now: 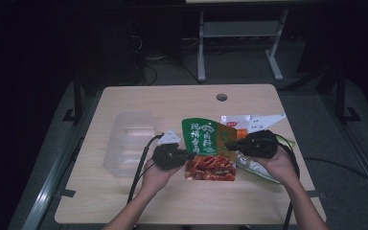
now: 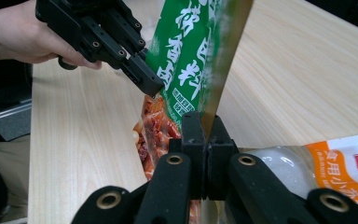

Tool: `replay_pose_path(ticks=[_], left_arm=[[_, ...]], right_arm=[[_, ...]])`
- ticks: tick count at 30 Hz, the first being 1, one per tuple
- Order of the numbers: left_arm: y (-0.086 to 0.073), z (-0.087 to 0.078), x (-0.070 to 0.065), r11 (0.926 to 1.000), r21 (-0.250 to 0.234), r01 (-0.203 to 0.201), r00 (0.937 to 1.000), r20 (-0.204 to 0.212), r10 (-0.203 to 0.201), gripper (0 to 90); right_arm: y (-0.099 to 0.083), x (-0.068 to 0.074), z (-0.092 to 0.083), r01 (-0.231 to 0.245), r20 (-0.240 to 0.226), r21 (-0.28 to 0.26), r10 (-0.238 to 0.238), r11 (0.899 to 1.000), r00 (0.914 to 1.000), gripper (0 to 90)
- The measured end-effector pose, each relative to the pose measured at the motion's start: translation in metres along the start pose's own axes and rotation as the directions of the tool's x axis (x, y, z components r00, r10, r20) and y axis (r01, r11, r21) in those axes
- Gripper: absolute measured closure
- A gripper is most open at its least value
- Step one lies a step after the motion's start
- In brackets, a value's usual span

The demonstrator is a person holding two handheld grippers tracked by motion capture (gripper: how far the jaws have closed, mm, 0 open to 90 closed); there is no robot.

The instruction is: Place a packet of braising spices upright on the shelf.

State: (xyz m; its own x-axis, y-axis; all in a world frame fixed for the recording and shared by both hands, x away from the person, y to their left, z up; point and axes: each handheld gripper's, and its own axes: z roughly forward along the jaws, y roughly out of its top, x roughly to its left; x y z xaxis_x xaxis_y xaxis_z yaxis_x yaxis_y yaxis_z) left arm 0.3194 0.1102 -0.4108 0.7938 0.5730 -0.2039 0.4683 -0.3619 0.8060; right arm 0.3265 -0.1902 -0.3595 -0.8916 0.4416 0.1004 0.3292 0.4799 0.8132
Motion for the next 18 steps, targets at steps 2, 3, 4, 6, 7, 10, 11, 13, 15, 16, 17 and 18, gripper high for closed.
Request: replay_pose_path(ticks=[2,3,4,6,7,10,11,13,15,16,17,18], left_arm=[[0.0,0.0,-0.002,0.9999,-0.002,-0.016,0.9999,-0.004,0.016,82.1],[0.0,0.0,-0.003,0.9998,-0.003,-0.019,0.9998,-0.005,0.019,82.3],[0.0,0.0,-0.003,0.9998,-0.003,-0.017,0.9998,-0.007,0.017,82.3],[0.0,0.0,-0.004,0.9997,0.007,-0.023,0.9997,-0.009,0.023,82.2],[0.0,0.001,-0.004,0.9997,0.008,-0.021,0.9997,-0.009,0.021,82.2],[-0.001,0.001,-0.004,0.9997,0.01,-0.023,0.9997,-0.011,0.023,81.9],[-0.001,0.001,-0.003,0.9997,0.011,-0.022,0.9997,-0.01,0.023,81.8],[-0.001,0.001,-0.003,0.9996,0.014,-0.023,0.9997,-0.011,0.023,81.9],[-0.001,0.0,-0.004,0.9992,0.017,-0.036,0.9993,-0.011,0.036,81.9],[-0.001,0.0,-0.004,0.9992,0.017,-0.036,0.9993,-0.011,0.036,81.9],[-0.001,0.0,-0.004,0.9992,0.018,-0.036,0.9993,-0.012,0.036,81.9],[-0.001,0.0,-0.005,0.9993,0.016,-0.034,0.9993,-0.011,0.034,81.9]], right_arm=[[-0.001,-0.003,0.002,-0.019,-0.005,0.011,0.019,1.0,0.9998,82.4],[-0.002,-0.003,0.003,-0.03,-0.008,0.015,0.03,0.999,0.9995,80.9],[-0.003,-0.004,0.006,-0.034,-0.006,0.019,0.034,0.999,0.9994,80.3],[-0.006,-0.004,0.012,-0.047,-0.011,0.033,0.047,0.998,0.9988,75.7],[-0.007,-0.004,0.014,-0.05,-0.009,0.044,0.051,0.998,0.9987,75.6],[-0.009,-0.003,0.019,-0.058,-0.008,0.053,0.059,0.997,0.9982,75.2],[-0.009,-0.004,0.022,-0.067,-0.01,0.058,0.068,0.996,0.9977,75.0],[-0.008,-0.004,0.024,-0.073,-0.007,0.06,0.074,0.996,0.9973,74.8],[-0.008,-0.005,0.027,-0.082,-0.009,0.066,0.083,0.994,0.9965,73.8],[-0.008,-0.005,0.027,-0.082,-0.009,0.066,0.083,0.994,0.9965,73.8],[-0.008,-0.005,0.029,-0.087,-0.009,0.073,0.088,0.994,0.9961,73.8],[-0.008,-0.006,0.031,-0.09,-0.008,0.084,0.091,0.992,0.9958,74.1]])
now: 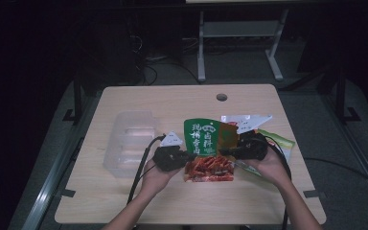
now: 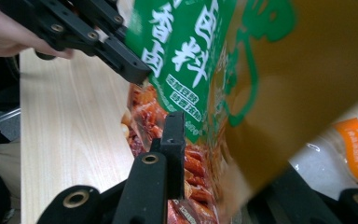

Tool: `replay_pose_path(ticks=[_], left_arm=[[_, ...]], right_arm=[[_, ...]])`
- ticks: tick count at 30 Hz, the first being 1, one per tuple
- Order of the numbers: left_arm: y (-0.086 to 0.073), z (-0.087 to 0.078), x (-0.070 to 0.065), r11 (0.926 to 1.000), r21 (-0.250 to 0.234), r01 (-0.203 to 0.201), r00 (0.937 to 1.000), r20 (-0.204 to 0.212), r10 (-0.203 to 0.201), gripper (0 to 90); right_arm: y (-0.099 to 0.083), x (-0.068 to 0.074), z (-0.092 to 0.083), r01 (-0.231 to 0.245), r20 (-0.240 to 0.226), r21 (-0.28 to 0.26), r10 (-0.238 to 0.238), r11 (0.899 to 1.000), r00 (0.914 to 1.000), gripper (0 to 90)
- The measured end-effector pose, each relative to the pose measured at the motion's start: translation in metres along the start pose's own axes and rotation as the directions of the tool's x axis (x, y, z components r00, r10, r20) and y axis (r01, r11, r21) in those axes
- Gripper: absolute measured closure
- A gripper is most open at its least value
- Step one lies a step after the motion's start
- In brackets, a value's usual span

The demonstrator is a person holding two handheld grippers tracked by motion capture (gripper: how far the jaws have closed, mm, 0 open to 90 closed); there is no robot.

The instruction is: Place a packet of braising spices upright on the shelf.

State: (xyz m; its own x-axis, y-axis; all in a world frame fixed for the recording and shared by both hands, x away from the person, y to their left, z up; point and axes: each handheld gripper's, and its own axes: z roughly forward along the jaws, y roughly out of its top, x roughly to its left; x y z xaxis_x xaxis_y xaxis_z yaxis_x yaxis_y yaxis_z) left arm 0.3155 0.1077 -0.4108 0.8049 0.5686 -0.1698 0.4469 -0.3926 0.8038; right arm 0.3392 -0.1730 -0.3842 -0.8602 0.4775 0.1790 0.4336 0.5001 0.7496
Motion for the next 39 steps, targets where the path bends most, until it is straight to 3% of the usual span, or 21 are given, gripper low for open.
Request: replay_pose_path(ticks=[4,5,9,16,25,29,37,39], left_arm=[[-0.001,0.0,0.0,1.0,0.003,-0.005,1.0,-0.006,0.005,81.2],[-0.002,-0.002,0.001,1.0,0.002,-0.001,1.0,-0.001,0.001,80.9],[-0.003,-0.005,0.001,1.0,-0.005,-0.002,1.0,-0.009,0.002,77.3],[-0.005,-0.016,-0.004,0.9999,-0.015,-0.001,0.9993,-0.039,0.001,61.0],[-0.009,-0.029,-0.01,0.9993,-0.036,-0.009,0.9968,-0.08,0.006,46.1],[-0.012,-0.033,-0.009,0.9991,-0.029,-0.032,0.9964,-0.079,0.03,42.0],[-0.024,-0.038,-0.015,0.9986,-0.035,-0.04,0.9967,-0.072,0.037,32.8],[-0.029,-0.04,-0.017,0.9976,-0.032,-0.062,0.9956,-0.072,0.059,31.4]], right_arm=[[0.001,0.0,0.007,-0.009,-0.005,0.018,0.009,1.0,0.9999,79.8],[0.003,0.001,0.007,-0.003,0.014,0.022,0.003,1.0,0.9999,88.0],[0.003,0.0,0.006,-0.021,-0.003,0.015,0.021,1.0,0.9998,89.1],[0.005,0.008,-0.003,-0.036,-0.034,-0.019,0.035,0.999,0.9988,89.7],[0.017,0.027,-0.015,0.014,0.0,-0.044,-0.014,0.999,0.9999,89.8],[0.021,0.028,-0.017,0.013,0.009,-0.055,-0.013,0.998,0.9999,89.9],[0.032,0.026,-0.022,-0.017,0.017,-0.094,0.019,0.995,0.9997,89.9],[0.036,0.026,-0.023,-0.018,0.023,-0.098,0.02,0.995,0.9995,89.9]])
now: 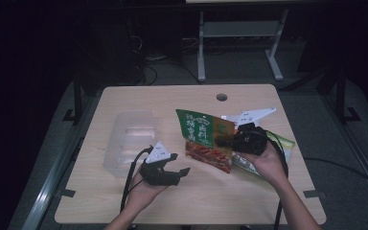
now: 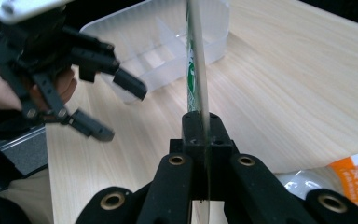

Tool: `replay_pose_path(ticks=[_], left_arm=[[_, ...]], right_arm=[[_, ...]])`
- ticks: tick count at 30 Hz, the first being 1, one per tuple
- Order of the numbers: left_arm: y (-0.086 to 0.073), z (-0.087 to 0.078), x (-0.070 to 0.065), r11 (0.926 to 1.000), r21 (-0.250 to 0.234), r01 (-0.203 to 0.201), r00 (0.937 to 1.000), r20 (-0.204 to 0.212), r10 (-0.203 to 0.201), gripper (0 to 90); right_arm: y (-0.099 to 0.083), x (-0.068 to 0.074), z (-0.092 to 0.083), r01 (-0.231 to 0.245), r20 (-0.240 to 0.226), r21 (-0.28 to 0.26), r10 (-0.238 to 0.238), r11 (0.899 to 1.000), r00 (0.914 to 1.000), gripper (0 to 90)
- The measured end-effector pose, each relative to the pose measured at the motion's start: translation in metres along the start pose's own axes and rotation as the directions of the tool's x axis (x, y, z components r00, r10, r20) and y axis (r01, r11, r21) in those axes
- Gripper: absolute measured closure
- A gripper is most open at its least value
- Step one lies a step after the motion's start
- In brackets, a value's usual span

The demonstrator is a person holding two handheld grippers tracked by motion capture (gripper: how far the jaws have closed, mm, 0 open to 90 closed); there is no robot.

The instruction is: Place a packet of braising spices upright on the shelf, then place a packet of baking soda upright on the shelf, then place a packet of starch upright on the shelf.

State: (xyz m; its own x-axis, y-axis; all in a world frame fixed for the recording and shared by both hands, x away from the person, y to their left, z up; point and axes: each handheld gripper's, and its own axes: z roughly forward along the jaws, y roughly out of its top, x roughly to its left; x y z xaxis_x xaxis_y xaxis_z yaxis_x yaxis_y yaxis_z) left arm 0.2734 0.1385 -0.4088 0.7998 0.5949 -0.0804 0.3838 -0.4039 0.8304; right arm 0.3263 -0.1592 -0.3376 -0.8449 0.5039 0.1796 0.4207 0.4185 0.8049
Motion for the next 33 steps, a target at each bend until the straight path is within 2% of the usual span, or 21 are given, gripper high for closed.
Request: replay_pose_path(ticks=[5,8,17,19,22,29,33], left_arm=[[-0.007,0.0,-0.005,0.9999,-0.012,-0.005,0.9999,0.009,0.005,29.0],[-0.011,0.001,-0.009,0.9997,-0.004,-0.026,0.9996,0.012,0.026,27.1],[-0.014,-0.001,-0.011,0.9996,-0.009,-0.028,0.9994,0.019,0.029,26.0],[-0.014,-0.002,-0.01,0.9994,-0.013,-0.032,0.9994,0.014,0.032,25.5],[-0.015,-0.004,-0.01,0.9995,-0.022,-0.023,0.9996,0.014,0.023,25.4],[-0.017,-0.004,-0.01,0.9994,-0.017,-0.031,0.9995,0.011,0.031,24.9],[-0.018,-0.003,-0.012,0.9996,-0.008,-0.028,0.9995,0.016,0.028,24.8]], right_arm=[[0.012,0.002,-0.001,0.002,0.016,-0.003,-0.002,1.0,0.9999,89.9],[0.023,0.003,0.0,0.006,0.023,0.001,-0.006,1.0,0.9997,89.9],[0.039,0.005,0.006,0.011,0.031,0.004,-0.011,1.0,0.9994,89.9],[0.045,0.007,0.008,0.025,0.032,0.011,-0.025,1.0,0.9992,89.9],[0.049,0.008,0.009,0.022,0.033,0.01,-0.023,1.0,0.9992,89.9],[0.062,0.011,0.012,0.026,0.033,0.014,-0.027,1.0,0.9991,89.9],[0.071,0.013,0.013,0.043,0.034,0.023,-0.044,0.999,0.9985,89.9]])
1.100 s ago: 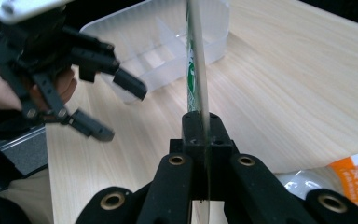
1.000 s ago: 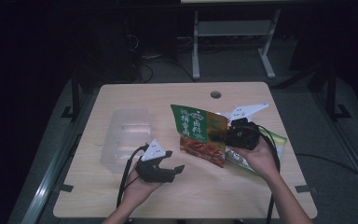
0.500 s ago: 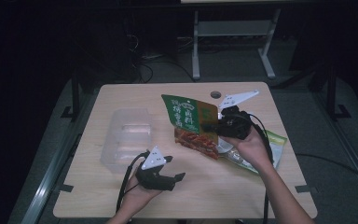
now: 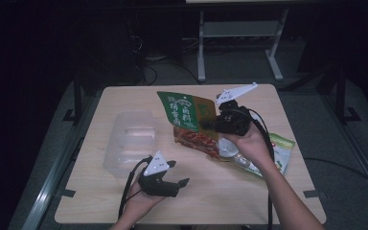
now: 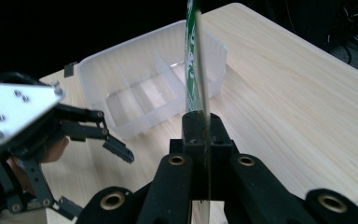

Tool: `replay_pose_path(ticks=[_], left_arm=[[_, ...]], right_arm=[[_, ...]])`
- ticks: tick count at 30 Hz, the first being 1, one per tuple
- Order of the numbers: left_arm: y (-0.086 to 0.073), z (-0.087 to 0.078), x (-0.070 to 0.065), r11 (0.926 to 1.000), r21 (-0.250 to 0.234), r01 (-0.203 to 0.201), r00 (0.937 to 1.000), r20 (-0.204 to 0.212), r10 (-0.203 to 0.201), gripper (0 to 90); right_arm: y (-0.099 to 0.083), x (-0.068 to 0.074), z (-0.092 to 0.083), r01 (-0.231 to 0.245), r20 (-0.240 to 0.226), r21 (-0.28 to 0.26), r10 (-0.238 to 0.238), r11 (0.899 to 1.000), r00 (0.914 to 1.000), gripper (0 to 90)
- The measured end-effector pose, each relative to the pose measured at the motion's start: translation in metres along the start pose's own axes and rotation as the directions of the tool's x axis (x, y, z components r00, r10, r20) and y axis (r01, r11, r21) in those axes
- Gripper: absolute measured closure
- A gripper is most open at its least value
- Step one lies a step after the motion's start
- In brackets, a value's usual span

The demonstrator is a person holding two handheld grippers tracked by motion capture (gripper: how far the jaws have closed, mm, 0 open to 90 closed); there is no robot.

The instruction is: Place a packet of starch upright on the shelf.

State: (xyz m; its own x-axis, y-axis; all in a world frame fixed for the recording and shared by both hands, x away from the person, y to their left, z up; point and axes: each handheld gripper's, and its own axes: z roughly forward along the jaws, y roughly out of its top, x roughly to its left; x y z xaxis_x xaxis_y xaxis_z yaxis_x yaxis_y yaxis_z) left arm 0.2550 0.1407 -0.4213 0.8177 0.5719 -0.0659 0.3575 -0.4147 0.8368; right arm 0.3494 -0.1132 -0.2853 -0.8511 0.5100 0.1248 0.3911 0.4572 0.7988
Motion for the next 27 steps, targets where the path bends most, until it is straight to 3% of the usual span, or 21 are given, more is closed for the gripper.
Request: replay_pose_path(ticks=[10,18,27], left_arm=[[-0.003,0.002,-0.003,0.9999,0.005,-0.015,0.9999,0.003,0.015,24.5],[-0.007,-0.002,-0.004,0.9996,0.011,-0.027,0.9996,0.003,0.027,24.6],[-0.008,-0.005,-0.007,0.9986,0.027,-0.044,0.9989,0.017,0.044,24.5]], right_arm=[[0.027,0.005,0.01,0.05,-0.007,-0.007,-0.05,0.999,0.9987,89.9],[0.05,0.01,0.031,0.048,-0.037,-0.013,-0.048,0.999,0.9981,89.9],[0.074,0.011,0.056,0.082,-0.073,-0.028,-0.084,0.996,0.9938,89.9]])
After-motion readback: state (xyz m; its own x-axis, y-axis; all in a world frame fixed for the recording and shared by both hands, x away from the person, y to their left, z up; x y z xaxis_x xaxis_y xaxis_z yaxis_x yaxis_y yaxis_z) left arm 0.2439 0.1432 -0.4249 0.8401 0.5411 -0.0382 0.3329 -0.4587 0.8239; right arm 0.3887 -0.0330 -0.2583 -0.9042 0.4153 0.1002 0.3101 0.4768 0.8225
